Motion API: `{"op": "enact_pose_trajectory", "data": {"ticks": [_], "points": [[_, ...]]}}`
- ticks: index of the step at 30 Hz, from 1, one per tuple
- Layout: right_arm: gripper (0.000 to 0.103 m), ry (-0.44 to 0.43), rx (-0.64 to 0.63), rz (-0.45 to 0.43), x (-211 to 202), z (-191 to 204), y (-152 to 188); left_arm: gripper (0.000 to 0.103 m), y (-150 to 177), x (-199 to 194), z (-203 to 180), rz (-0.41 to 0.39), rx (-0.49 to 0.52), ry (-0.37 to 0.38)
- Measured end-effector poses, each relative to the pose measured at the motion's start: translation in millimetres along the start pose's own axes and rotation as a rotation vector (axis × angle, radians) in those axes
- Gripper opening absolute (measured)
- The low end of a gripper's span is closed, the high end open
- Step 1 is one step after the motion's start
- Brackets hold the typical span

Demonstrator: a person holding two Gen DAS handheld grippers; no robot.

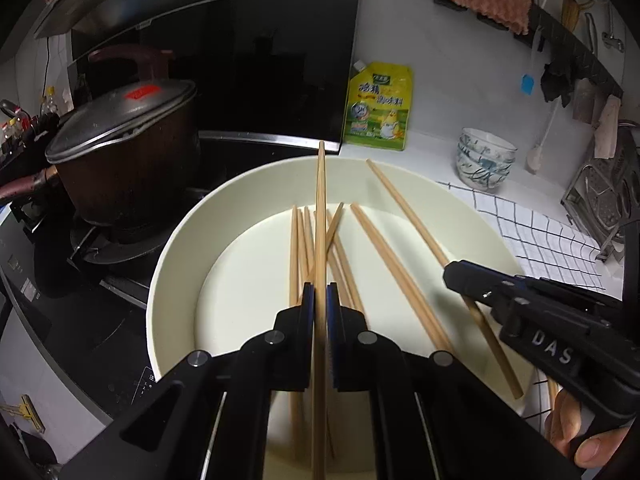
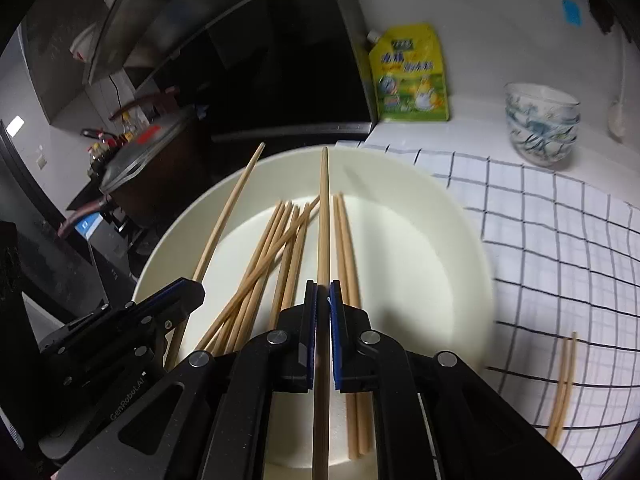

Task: Organize utensils
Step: 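Lower both held chopsticks into the white basin and open both tools, then withdraw both open tools from the basin to the last two chopsticks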

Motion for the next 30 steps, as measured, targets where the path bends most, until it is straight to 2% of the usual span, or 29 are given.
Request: {"op": "enact_pose_trajectory", "data": {"ticks": [3,5,7,9,18,22,30], "points": [[0.006,0.004,0.003,0.030,15,3,0,0.007,1,8,6,0.020,-0.011,-0.005],[0.009,-0.008,0.020,0.046,21,0,1,0.015,2,10,10,0.023,-0.022,-0.018],[0.023,-0.025,0.026,0.044,20,-1,2,0.044,3,10,14,0.018,-0.039,-0.018],[0.023,-0.006,0.022,0.024,16,-1,2,0.055,3,7,18,-0.003,-0.056,-0.028],[0.024,-0.004,0.023,-0.003,2,-3,10,0.059,10,0,29,-0.009,-0.092,-0.034],[0.026,-0.014,0.029,-0.013,-6,-3,17,0.063,14,-8,25,-0.018,-0.089,-0.024],[0.033,0.002,0.056,-0.060,-36,-12,42,0.064,30,-21,9,-0.036,-0.075,-0.024]]}}
Point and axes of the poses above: each gripper's, at about its wrist camera, not at the fingertips, and x roughly the way its jaws point, z to its left, y to its underside, the point moved 5 cm from there along x, roughly the way its jaws point, and after that the axes turned 14 degrees about z, right-handed, at the moved point
